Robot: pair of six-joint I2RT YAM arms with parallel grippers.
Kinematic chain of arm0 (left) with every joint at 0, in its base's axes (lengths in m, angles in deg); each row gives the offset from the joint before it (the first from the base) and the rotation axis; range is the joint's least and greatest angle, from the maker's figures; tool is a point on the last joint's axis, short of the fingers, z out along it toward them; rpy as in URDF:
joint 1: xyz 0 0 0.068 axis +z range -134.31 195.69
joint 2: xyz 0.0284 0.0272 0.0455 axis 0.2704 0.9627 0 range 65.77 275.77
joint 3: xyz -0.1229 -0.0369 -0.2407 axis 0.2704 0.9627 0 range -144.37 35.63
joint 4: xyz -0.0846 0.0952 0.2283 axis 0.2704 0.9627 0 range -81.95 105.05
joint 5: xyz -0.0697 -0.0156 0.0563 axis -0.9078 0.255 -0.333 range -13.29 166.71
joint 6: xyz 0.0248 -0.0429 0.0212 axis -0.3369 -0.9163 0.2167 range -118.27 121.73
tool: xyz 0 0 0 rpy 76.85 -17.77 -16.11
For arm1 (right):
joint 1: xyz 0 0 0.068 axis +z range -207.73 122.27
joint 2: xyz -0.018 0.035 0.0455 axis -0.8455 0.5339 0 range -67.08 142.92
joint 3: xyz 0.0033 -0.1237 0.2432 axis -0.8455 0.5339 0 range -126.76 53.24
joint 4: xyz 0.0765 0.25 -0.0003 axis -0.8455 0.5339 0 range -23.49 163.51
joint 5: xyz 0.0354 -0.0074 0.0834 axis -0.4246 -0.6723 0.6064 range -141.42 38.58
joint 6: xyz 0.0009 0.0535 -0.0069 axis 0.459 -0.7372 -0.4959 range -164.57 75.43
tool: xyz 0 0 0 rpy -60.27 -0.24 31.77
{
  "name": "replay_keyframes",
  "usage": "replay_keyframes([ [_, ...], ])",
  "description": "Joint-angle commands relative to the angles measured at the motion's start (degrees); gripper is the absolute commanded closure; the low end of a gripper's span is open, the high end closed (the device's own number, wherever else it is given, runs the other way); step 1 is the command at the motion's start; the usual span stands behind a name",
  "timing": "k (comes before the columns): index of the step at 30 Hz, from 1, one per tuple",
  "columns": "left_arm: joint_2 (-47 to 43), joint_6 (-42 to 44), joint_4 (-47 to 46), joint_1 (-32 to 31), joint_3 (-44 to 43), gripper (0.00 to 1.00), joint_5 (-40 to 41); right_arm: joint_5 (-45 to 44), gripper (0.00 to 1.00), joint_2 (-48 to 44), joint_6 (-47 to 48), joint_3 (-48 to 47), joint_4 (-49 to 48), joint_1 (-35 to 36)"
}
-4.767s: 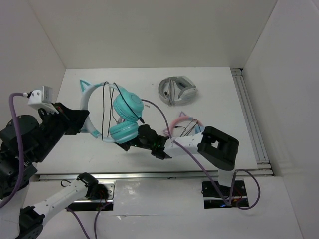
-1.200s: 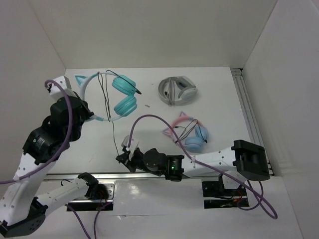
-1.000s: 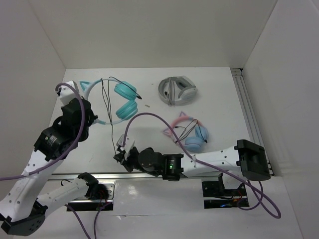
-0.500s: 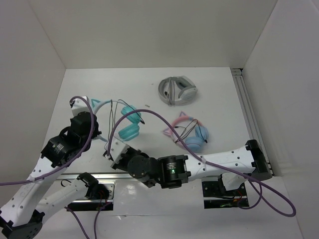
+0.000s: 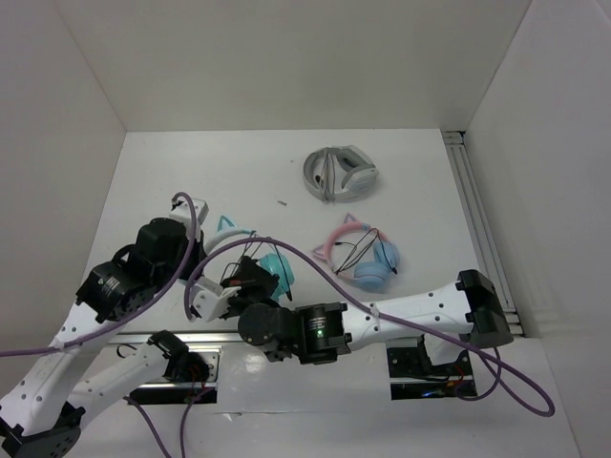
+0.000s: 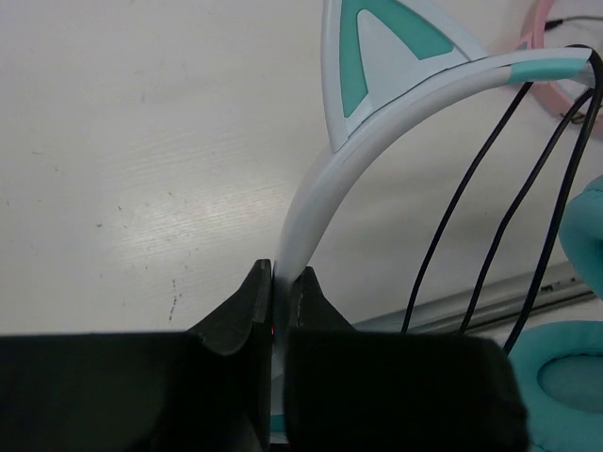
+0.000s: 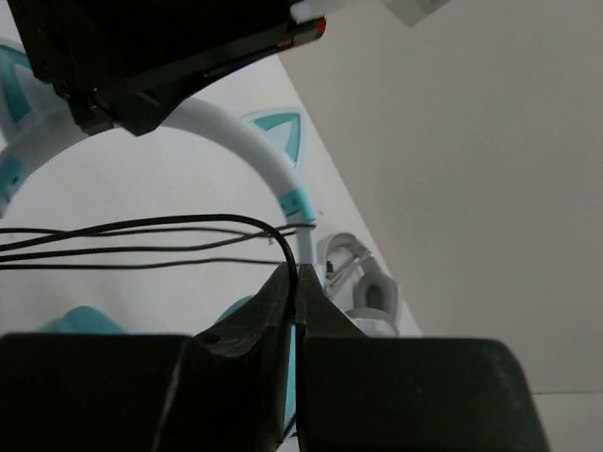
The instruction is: Wrap the headphones
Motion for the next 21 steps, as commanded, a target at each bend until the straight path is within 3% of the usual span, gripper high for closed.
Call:
replay_keyframes([
  [1, 1.5, 1.6, -0.4, -0.5, -3.6, 1.00, -6.1, -2.5, 1.00, -0.7, 10.6, -0.3, -9.2, 0.2],
  [6, 3.3, 2.1, 1.6, -0.5, -6.3, 1.00, -6.8, -3.0, 1.00, -1.2, 14.6, -0.3, -9.2, -3.4],
  [11, 3.3, 2.6, 2.8, -0.5, -7.4, 1.00, -6.8, 3.6, 0.98, -5.4, 4.5, -0.9, 0.7, -6.9],
  [14, 3.3, 3.1, 4.0, -0.5, -8.8, 1.00, -7.8, 5.2, 0.93, -7.3, 3.6, 0.4, 1.3, -8.2],
  [21, 4.4, 3.7, 6.9, -0.5, -11.7, 1.00, -9.8, 7.6, 0.93, -9.3, -0.3, 1.8, 5.8, -13.0],
])
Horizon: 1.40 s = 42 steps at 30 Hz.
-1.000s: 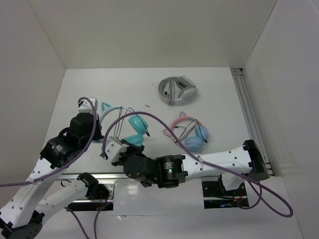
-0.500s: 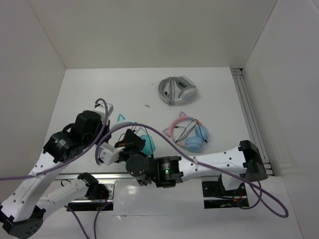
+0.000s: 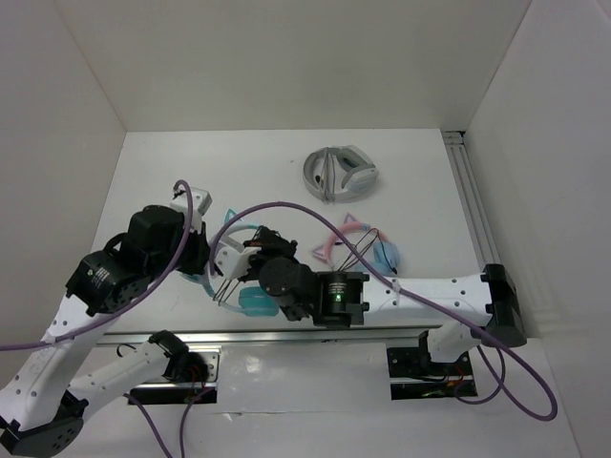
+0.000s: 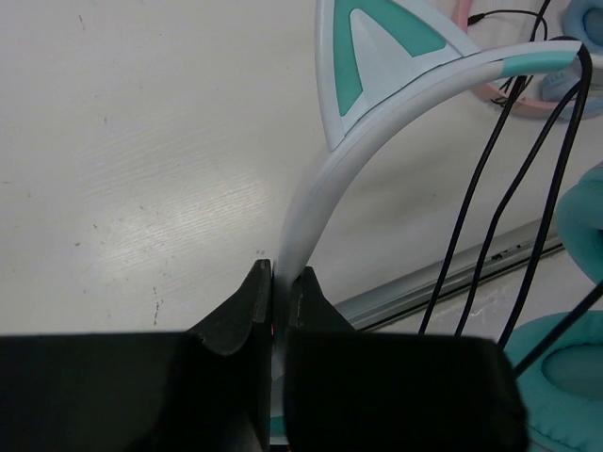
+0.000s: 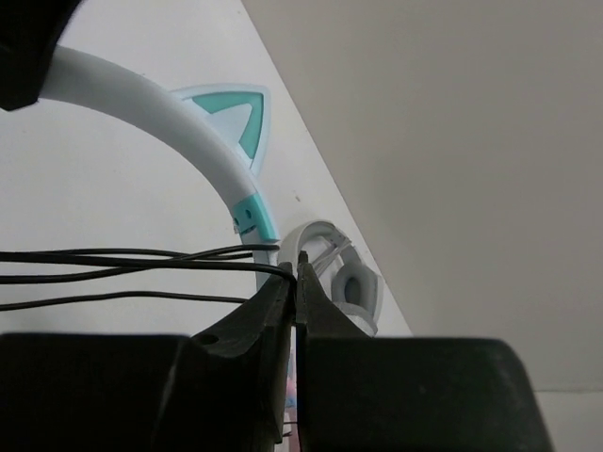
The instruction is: Wrap the headphones
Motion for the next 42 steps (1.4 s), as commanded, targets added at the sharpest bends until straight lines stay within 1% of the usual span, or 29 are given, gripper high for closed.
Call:
replay_keyframes([
  [1, -0.1, 1.7, 2.0, -0.2, -3.3, 1.00, -2.7, 1.0, 0.92, -4.3, -3.1, -0.1, 3.2, -4.4],
  [3, -0.1, 1.7, 2.6, -0.2, -3.3, 1.00, -3.2, 3.0, 0.90, -5.7, -3.8, 1.1, 4.0, -5.8],
  [4, 0.5, 1.7, 2.6, -0.2, -3.8, 1.00, -3.9, 5.2, 0.87, -6.4, -4.4, 1.7, 4.0, -6.5],
  [6, 1.0, 1.7, 2.6, -0.2, -3.8, 1.00, -4.4, 8.0, 0.86, -8.2, -5.1, 2.9, 3.4, -9.9],
  [7, 1.0, 1.7, 2.6, -0.2, -3.8, 1.00, -4.4, 8.0, 0.86, -8.2, -5.7, 3.5, 3.4, -9.9],
  [8, 1.0, 1.7, 2.6, -0.2, -3.8, 1.00, -4.4, 10.6, 0.86, -9.0, -6.3, 3.5, 3.4, -11.8],
  [11, 1.6, 1.7, 2.6, -0.2, -3.8, 1.00, -4.4, 13.5, 0.85, -10.3, -7.1, 3.5, 4.3, -14.7],
  [13, 2.1, 1.7, 2.6, -0.2, -3.8, 1.00, -3.8, 14.6, 0.76, -10.9, -7.7, 3.5, 4.3, -16.0],
  [16, 3.2, 1.7, 2.6, -0.2, -3.8, 1.00, -3.8, 17.6, 0.67, -10.3, -8.9, 3.5, 6.2, -19.9],
  [17, 3.9, 1.7, 2.6, -0.2, -3.8, 1.00, -5.3, 18.1, 0.67, -9.6, -9.0, 3.5, 6.2, -22.0],
  [21, 4.5, 1.1, 2.6, -0.2, -3.3, 1.00, -4.8, 22.5, 0.69, -8.0, -10.2, 2.0, 8.6, -26.7],
  [23, 4.5, 1.1, 2.6, -0.2, -2.8, 1.00, -4.3, 24.4, 0.69, -8.6, -10.9, 2.9, 7.8, -27.3],
  [24, 4.5, 1.1, 2.6, -0.2, -2.8, 1.00, -4.3, 25.1, 0.69, -9.3, -10.9, 3.7, 6.6, -28.6],
  [26, 4.5, 1.1, 2.6, -0.2, -2.8, 1.00, -4.3, 26.4, 0.66, -9.3, -12.2, 5.0, 6.5, -30.1],
  [27, 5.0, 1.1, 2.6, -0.2, -2.8, 1.00, -4.8, 27.7, 0.65, -9.3, -12.2, 5.0, 7.1, -31.7],
  [29, 5.0, 1.1, 2.1, -0.2, -2.8, 1.00, -4.8, 28.2, 0.63, -8.6, -12.9, 5.6, 7.1, -32.9],
  [32, 5.5, 1.1, 2.1, -0.2, -2.8, 1.00, -4.3, 28.7, 0.53, -8.6, -14.0, 6.4, 6.0, -34.4],
  [33, 5.5, 1.1, 2.1, -0.2, -2.3, 1.00, -3.5, 30.7, 0.52, -8.6, -14.9, 6.4, 6.0, -35.7],
  [35, 6.1, 1.1, 1.6, -0.2, -2.3, 1.00, -2.7, 31.3, 0.49, -8.6, -15.5, 6.4, 6.0, -36.3],
  [38, 9.2, 0.6, 1.6, -0.2, -2.3, 1.00, -0.9, 31.3, 0.49, -8.1, -15.5, 7.0, 5.4, -37.5],
  [40, 11.0, 0.6, 1.6, -0.2, -1.7, 1.00, -0.9, 30.0, 0.45, -8.0, -17.0, 7.0, 3.7, -39.3],
  [41, 11.0, 0.6, 0.9, -0.2, -1.7, 1.00, -0.9, 29.4, 0.45, -8.0, -17.7, 7.0, 3.1, -39.9],
  [42, 11.7, 0.6, -0.2, -0.2, -1.7, 1.00, -0.3, 29.4, 0.41, -8.0, -18.7, 7.0, 3.1, -40.7],
])
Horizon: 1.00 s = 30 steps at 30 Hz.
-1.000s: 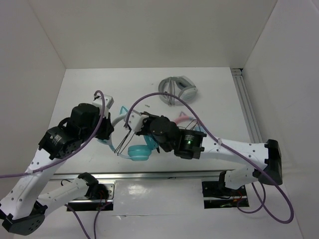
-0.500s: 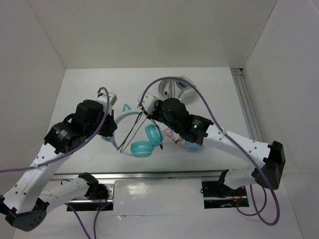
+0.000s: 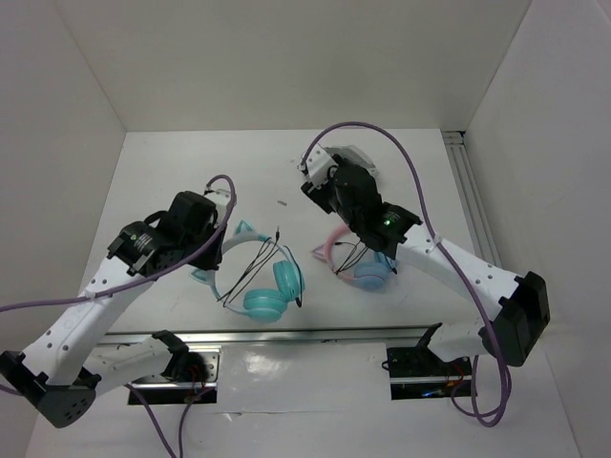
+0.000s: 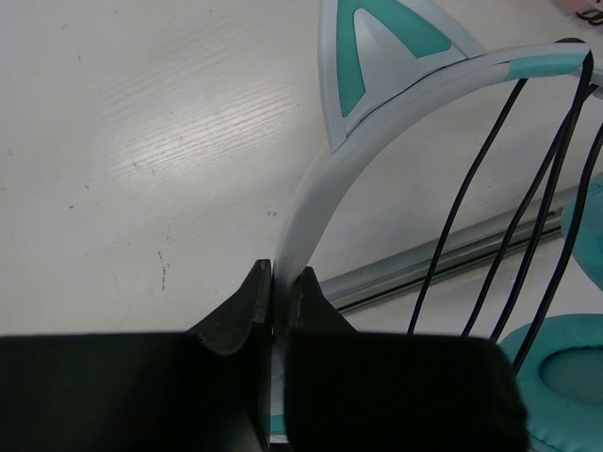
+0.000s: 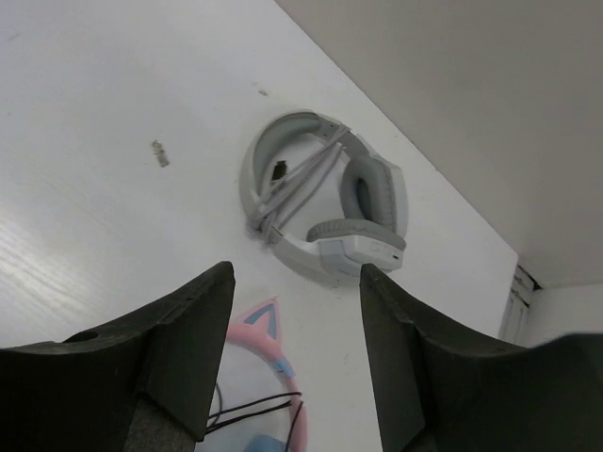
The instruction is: Wrap the headphones
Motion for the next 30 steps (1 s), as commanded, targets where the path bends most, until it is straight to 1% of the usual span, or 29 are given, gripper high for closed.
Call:
replay_keyframes([
  [1, 1.1, -1.2, -4.9, 0.0, 0.4, 1.00, 0.2, -1.2, 0.36, -0.6, -5.5, -1.0, -5.0, -3.6],
  [2, 1.2, -1.2, -5.5, 0.0, 0.4, 1.00, 0.2, -1.2, 0.31, -0.6, -6.8, -1.8, -5.0, -4.3],
  [3, 2.0, -1.2, -6.1, 0.0, 0.9, 1.00, 0.2, -2.0, 0.24, -1.3, -9.5, -2.7, -5.0, -4.3],
  [4, 2.6, -1.7, -6.9, 0.0, 0.9, 1.00, 0.2, -3.5, 0.21, -1.3, -10.8, -3.7, -4.0, -4.9],
  [8, 5.1, -1.7, -9.1, 0.0, 0.4, 1.00, 1.9, -6.2, 0.11, -3.8, -16.4, -9.5, 0.9, -4.3],
  [9, 6.3, -1.7, -10.1, 0.0, 0.4, 1.00, 2.5, -7.1, 0.09, -5.3, -19.4, -10.1, 2.5, -3.7],
  [10, 6.9, -1.7, -10.1, 0.0, 0.4, 1.00, 3.1, -7.1, 0.09, -5.3, -20.7, -10.1, 2.6, -3.7],
  [13, 9.6, -2.2, -12.9, 0.6, 0.4, 1.00, 3.7, -7.1, 0.03, -9.8, -25.0, -9.6, 4.8, -1.3],
  [14, 10.2, -2.2, -13.6, 0.6, -0.2, 1.00, 3.7, -7.1, 0.00, -11.9, -26.3, -9.6, 5.5, 0.5],
  [16, 11.6, -2.2, -16.0, 2.4, -0.2, 1.00, 5.0, -7.1, 0.00, -13.7, -29.0, -8.9, 8.7, 2.3],
  [17, 13.0, -2.2, -16.7, 2.4, -0.2, 1.00, 5.0, -7.8, 0.00, -14.7, -31.3, -8.9, 9.7, 4.3],
  [20, 15.5, -1.6, -20.7, 4.7, -0.8, 1.00, 5.0, -9.1, 0.00, -19.5, -34.1, -5.6, 10.5, 8.5],
  [23, 19.6, -2.2, -23.0, 5.9, -2.1, 1.00, 5.0, -13.1, 0.00, -20.8, -36.2, -3.5, 11.6, 10.0],
  [25, 22.0, -2.8, -24.5, 6.5, -3.6, 1.00, 6.3, -13.1, 0.00, -20.8, -37.4, -3.5, 14.2, 10.8],
  [26, 22.7, -2.8, -25.3, 8.0, -3.6, 1.00, 7.2, -13.1, 0.00, -21.3, -38.6, -3.5, 14.9, 11.5],
  [29, 25.7, -3.5, -29.1, 12.2, -4.1, 1.00, 2.1, -11.9, 0.00, -22.8, -39.2, -0.6, 14.9, 13.4],
  [30, 26.8, -3.5, -29.7, 12.9, -5.8, 1.00, 1.4, -12.6, 0.00, -23.7, -39.2, 0.0, 14.9, 14.4],
])
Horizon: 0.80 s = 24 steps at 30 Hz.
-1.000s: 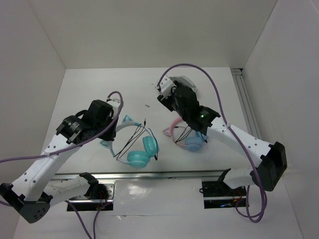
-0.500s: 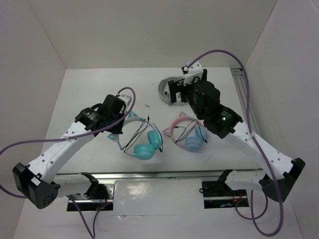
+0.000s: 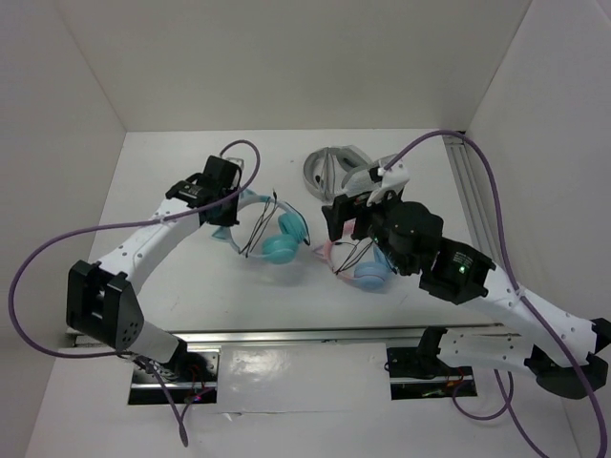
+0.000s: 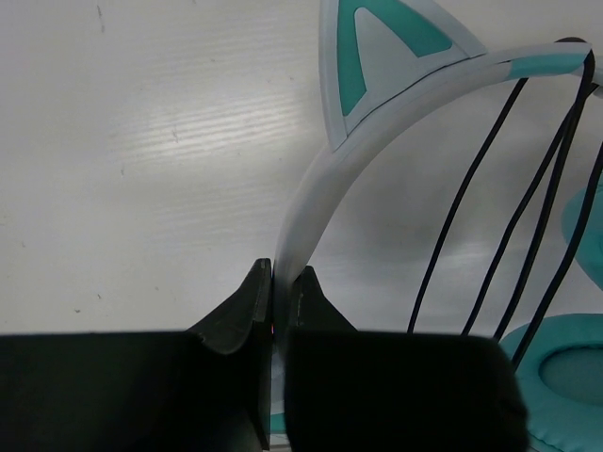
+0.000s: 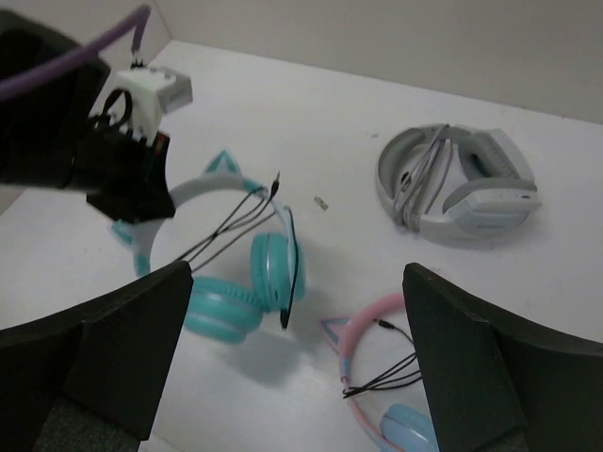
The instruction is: Wrap the headphones
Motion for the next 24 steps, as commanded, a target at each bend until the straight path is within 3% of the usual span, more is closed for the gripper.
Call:
replay_keyframes([
  [1, 2.5, -2.6, -8.9, 3.9, -6.0, 1.00, -4.2, -1.7, 0.00, -2.3, -3.3, 2.7, 1.6, 2.5],
  [16, 23.3, -3.8, -13.6, 8.0, -18.1, 1.00, -8.8, -3.9, 0.00, -2.9, -3.3, 8.3, 0.3, 4.9],
  [24, 34.9, -4.0, -10.3, 9.1, -33.9, 1.00, -2.3, -3.9, 0.00, -1.2, -3.3, 7.8, 0.3, 5.4],
])
